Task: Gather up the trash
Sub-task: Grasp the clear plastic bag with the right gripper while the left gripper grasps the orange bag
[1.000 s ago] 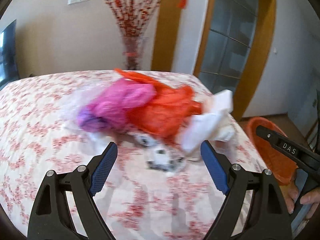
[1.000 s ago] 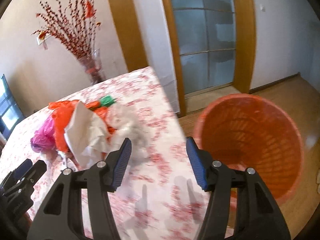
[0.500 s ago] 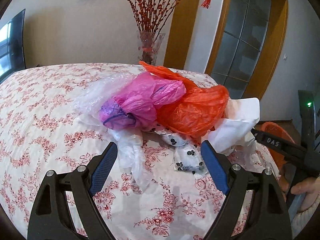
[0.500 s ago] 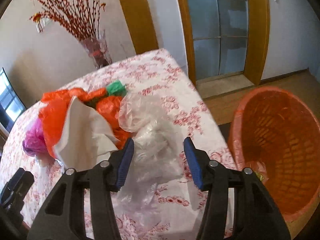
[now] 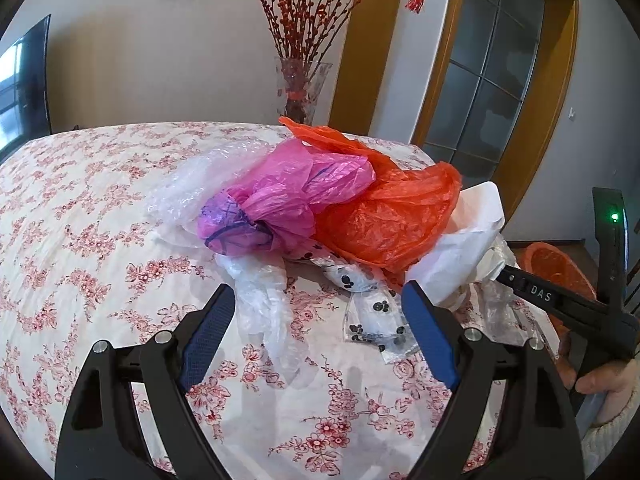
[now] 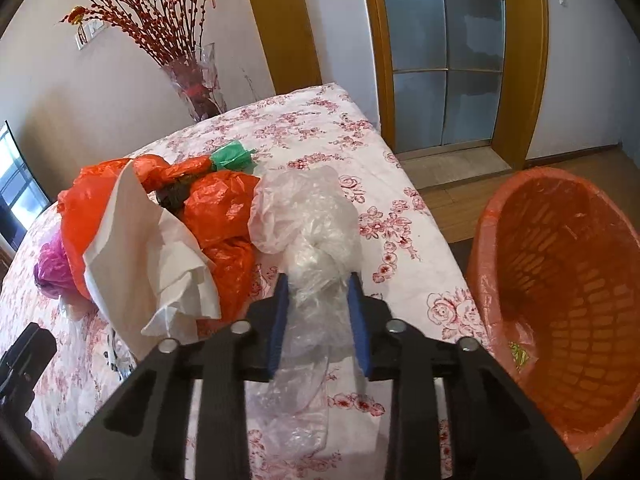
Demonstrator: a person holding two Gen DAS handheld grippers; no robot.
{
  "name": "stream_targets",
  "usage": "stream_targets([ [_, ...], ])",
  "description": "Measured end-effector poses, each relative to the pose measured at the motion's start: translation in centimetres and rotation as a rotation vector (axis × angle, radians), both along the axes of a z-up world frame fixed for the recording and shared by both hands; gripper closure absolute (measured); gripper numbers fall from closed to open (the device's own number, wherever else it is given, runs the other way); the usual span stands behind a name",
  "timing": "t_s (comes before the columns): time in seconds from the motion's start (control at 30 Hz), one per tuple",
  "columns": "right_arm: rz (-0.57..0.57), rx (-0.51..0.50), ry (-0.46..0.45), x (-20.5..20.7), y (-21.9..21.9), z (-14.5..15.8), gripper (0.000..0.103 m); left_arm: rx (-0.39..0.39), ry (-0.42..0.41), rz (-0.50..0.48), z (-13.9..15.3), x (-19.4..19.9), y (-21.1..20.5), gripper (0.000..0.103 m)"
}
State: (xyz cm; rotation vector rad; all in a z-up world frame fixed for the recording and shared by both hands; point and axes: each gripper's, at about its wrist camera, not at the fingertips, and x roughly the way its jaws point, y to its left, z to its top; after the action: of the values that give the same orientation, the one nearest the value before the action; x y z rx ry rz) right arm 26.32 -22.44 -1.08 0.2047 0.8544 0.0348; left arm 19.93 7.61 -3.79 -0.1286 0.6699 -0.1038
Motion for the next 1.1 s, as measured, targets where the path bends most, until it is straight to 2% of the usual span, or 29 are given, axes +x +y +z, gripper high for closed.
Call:
stream_targets([
  [0.23, -0.027, 0.001, -0.008, -1.0, -1.2, 0.2, 0.084, 0.000, 0.000, -0.011, 0.0, -0.1, -0.5, 0.019],
  [0.43, -0.042, 0.011, -0.011, -2.0, -2.2, 0.1, 0.085, -0.002, 0.003, -0.019, 0.3, 0.3, -1.2, 0.019],
  [0.63, -0.044, 0.014, -0.013, -2.4, -2.5, 0.1, 0.085, 0.008, -0.031, -0.023, 1.7, 1.3, -2.6, 0.019],
  [0.9, -0.042, 0.012, -0.011, -2.4, -2.5, 0.0, 0.085, -0.017, -0.037, -0.039, 2.8, 3.4, -4.3, 0.019],
  [1.1, -0.042, 0.014, -0.011, -2.4, -2.6, 0.0, 0.085, 0.019, -0.029, -0.049, 3.5, 4.9, -6.0, 0.032],
])
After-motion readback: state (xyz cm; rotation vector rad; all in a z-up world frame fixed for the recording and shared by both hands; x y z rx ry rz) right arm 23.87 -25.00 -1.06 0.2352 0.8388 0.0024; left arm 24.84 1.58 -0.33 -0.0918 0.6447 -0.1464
